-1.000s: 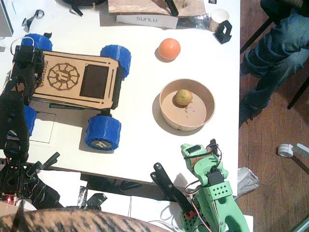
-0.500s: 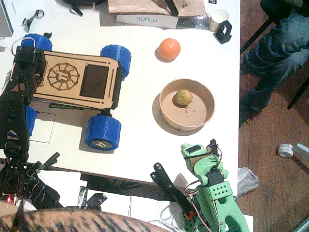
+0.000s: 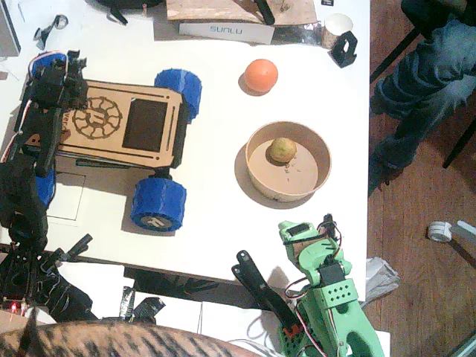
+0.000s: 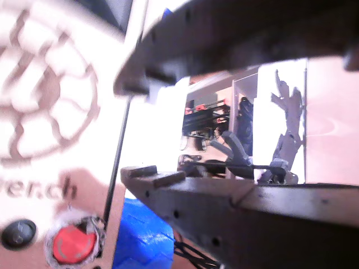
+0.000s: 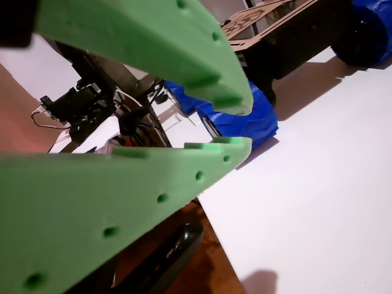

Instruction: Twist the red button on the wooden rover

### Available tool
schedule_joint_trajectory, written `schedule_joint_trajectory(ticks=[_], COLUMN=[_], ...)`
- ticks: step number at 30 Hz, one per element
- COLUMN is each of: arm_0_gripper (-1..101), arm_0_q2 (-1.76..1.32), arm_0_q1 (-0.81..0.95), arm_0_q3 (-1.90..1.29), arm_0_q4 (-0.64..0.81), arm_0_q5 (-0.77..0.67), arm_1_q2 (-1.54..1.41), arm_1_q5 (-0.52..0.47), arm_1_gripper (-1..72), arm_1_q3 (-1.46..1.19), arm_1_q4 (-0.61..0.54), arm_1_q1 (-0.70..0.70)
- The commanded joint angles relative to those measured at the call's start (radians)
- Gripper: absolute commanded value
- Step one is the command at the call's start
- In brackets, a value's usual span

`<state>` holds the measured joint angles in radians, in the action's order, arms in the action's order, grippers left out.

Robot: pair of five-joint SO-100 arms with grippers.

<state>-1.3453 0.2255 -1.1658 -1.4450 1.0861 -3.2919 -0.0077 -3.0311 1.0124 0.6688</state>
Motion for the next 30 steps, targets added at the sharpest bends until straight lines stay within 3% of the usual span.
schedule_joint_trajectory(ticks=[1,3,8,17,23,30], arm_0_gripper=[5,0,0,0,0,0], arm_0_q2=[-0.117,-0.138,-0.187,-0.394,-0.575,-1.086], arm_0_q1=[0.002,0.000,-0.017,-0.074,-0.074,-0.075], arm_0_q3=[0.006,0.005,0.002,0.000,-0.061,-0.488], arm_0_q4=[-0.028,-0.055,-0.166,-0.106,-0.212,-0.084], arm_0_q5=[-0.006,-0.006,-0.040,-0.494,-0.548,-0.583], arm_1_q2=[-0.005,-0.005,-0.005,-0.005,-0.005,-0.005], arm_1_q5=[-0.005,-0.005,-0.005,-0.005,-0.005,-0.005], arm_1_gripper=[0.3,0.3,0.3,0.3,0.3,0.3], arm_1_q3=[0.008,0.008,0.008,0.008,0.008,0.008], arm_1_q4=[0.005,0.005,0.005,0.005,0.005,0.005], arm_1_q1=[0.006,0.006,0.006,0.006,0.006,0.006])
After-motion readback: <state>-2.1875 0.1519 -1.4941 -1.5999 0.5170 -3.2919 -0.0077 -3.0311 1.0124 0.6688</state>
